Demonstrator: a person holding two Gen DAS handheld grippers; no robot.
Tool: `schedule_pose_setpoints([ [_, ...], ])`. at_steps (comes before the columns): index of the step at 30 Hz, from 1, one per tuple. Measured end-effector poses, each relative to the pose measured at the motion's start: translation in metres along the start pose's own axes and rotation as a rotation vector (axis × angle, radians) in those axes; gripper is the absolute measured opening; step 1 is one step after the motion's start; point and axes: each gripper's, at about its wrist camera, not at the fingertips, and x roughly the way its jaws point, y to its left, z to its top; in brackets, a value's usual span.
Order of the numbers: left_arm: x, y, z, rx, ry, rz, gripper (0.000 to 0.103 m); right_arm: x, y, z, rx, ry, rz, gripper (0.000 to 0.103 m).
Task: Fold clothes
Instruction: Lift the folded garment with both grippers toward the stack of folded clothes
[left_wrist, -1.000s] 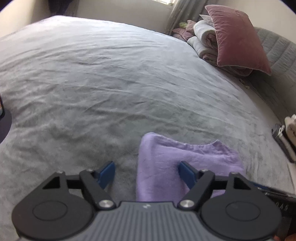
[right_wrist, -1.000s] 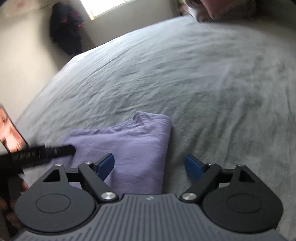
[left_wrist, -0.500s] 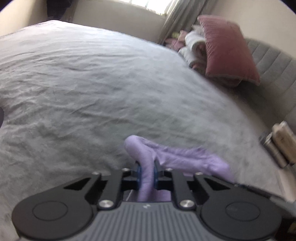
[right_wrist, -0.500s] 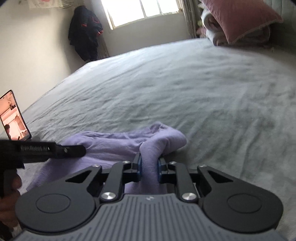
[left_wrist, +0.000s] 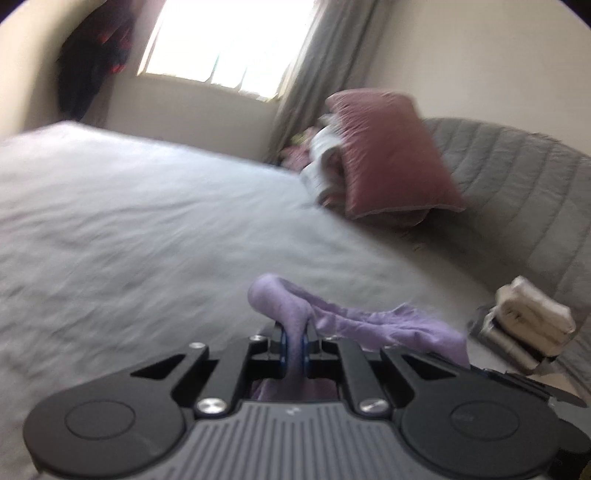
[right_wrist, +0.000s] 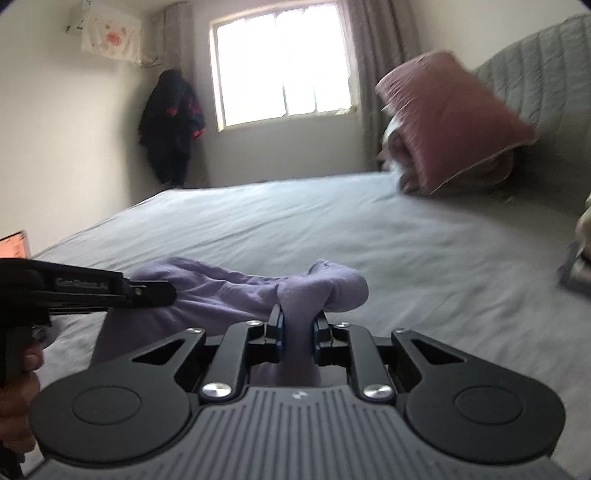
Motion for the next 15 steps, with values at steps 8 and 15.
schedule_pose_setpoints([
  [8,0.056,-0.106,0.041,0.051,-0.033,-0.165,0.008,-0.022,-0.091,0.049,0.053,-0.106,-0.115,0.016],
  [15,0.128,-0.192,0.044,0.06,0.131,-0.226,0.008,-0.031,-0.185,0.084,0.134,-0.089,-0.183,0.016],
])
